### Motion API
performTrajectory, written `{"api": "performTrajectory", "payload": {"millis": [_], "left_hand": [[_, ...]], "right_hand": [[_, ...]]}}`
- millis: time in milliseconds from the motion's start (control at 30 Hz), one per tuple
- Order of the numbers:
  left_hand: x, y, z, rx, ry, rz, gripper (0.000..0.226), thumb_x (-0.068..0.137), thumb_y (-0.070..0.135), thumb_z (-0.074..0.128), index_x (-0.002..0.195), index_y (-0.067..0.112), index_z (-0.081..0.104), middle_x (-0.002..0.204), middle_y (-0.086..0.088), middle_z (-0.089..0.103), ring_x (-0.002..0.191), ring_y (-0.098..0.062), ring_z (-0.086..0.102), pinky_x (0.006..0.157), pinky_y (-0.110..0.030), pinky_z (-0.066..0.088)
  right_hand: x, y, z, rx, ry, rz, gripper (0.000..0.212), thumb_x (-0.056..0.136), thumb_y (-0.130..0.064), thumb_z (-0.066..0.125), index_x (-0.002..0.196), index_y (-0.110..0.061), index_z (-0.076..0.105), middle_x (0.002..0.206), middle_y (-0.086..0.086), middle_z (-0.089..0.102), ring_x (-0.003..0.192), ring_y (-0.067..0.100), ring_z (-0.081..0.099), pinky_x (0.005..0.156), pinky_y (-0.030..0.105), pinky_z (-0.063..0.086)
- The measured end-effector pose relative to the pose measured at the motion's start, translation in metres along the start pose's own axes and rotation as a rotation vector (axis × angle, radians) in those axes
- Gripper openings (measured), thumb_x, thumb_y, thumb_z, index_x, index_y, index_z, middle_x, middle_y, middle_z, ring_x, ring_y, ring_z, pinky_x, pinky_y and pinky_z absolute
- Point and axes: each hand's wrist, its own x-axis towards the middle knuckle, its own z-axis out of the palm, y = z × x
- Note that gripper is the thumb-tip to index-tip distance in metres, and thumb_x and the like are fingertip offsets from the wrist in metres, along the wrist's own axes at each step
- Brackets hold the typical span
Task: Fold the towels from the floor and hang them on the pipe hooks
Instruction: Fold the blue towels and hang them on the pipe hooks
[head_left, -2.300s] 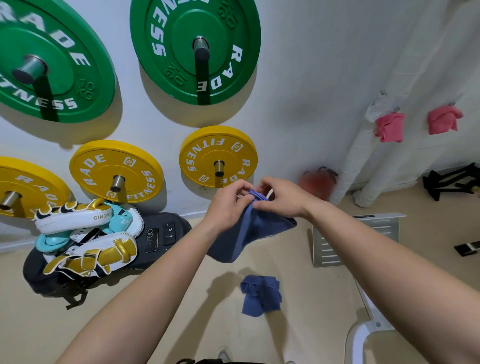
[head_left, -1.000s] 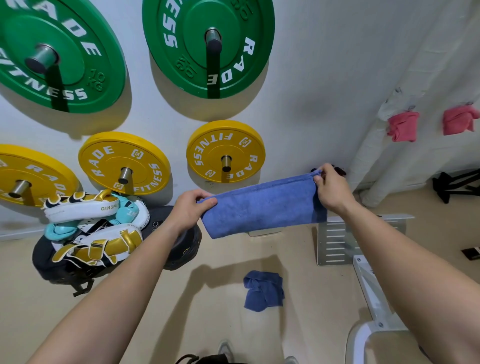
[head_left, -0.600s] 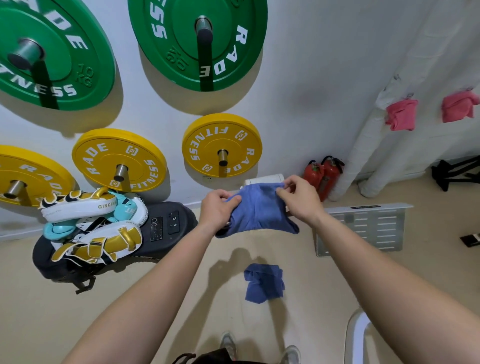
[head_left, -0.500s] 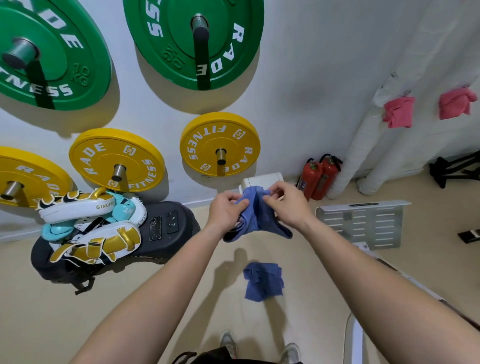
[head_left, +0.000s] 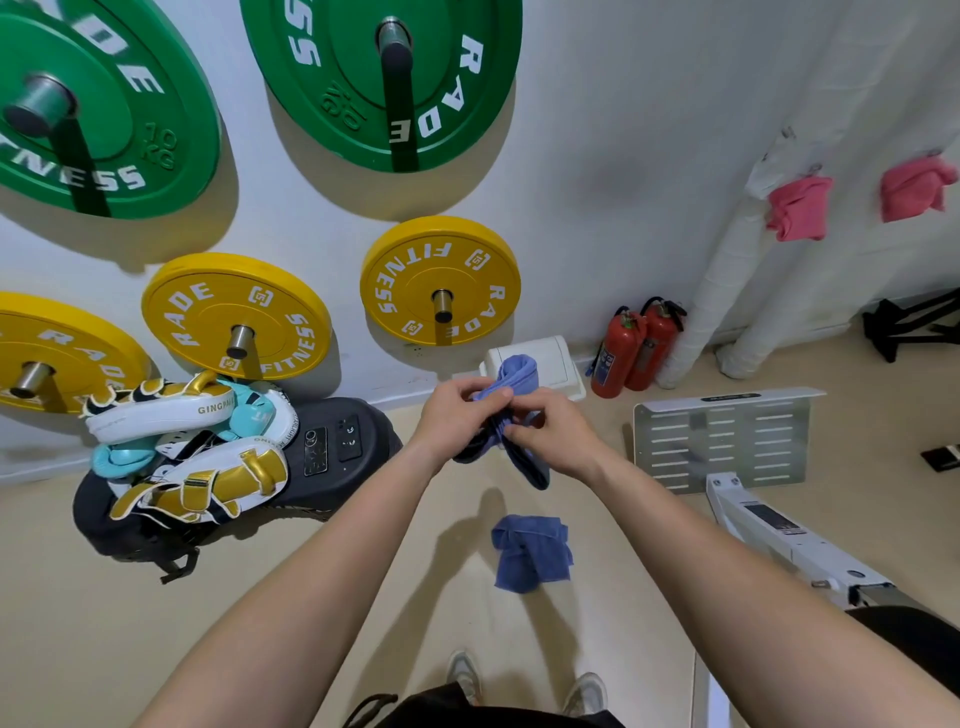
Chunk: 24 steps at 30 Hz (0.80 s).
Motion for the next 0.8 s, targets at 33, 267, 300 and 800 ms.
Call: {"api": "performTrajectory", "payload": {"millis": [33,267,300,800], "left_hand": [[0.0,0.0,-0.003,0.023,-0.01,0.025,0.013,0.087,0.028,0.075,0.099,0.027,0.072,0.094,0.004,0.075,0.089,-0.012,0.07,0.082,-0.025,0.055],[-0.006,-0.001,-0.025,0.224,-0.094,0.084,0.023,0.097,0.008,0.06,0.117,0.017,0.068,0.104,0.002,0.07,0.091,-0.014,0.065,0.067,-0.014,0.052],[-0.007,-0.003,-0.027,0.242,-0.112,0.1,0.023,0.097,0.008,0.06,0.115,0.019,0.069,0.104,0.002,0.07,0.094,-0.016,0.066,0.07,-0.019,0.053],[-0.014,-0.01,-0.051,0.476,-0.079,0.237,0.02,0.096,0.008,0.058,0.102,0.025,0.067,0.099,0.006,0.069,0.092,-0.014,0.064,0.082,-0.028,0.051]], "right_hand": [[-0.001,0.001,-0.001,-0.027,-0.052,-0.031,0.038,0.082,-0.021,0.063,0.105,-0.052,0.066,0.09,0.002,0.062,0.084,0.014,0.058,0.082,0.035,0.051],[-0.012,0.015,-0.028,-0.064,0.149,0.068,0.025,0.086,-0.009,0.063,0.099,-0.03,0.069,0.101,-0.005,0.058,0.078,0.009,0.057,0.074,0.029,0.048],[-0.011,0.018,-0.033,-0.138,0.186,0.067,0.027,0.083,-0.014,0.065,0.104,-0.032,0.065,0.107,-0.005,0.052,0.084,0.011,0.057,0.077,0.029,0.049],[-0.01,0.009,-0.036,-0.38,-0.04,0.009,0.018,0.069,-0.027,0.072,0.068,-0.024,0.054,0.085,-0.009,0.065,0.077,0.013,0.058,0.066,0.033,0.048]]}}
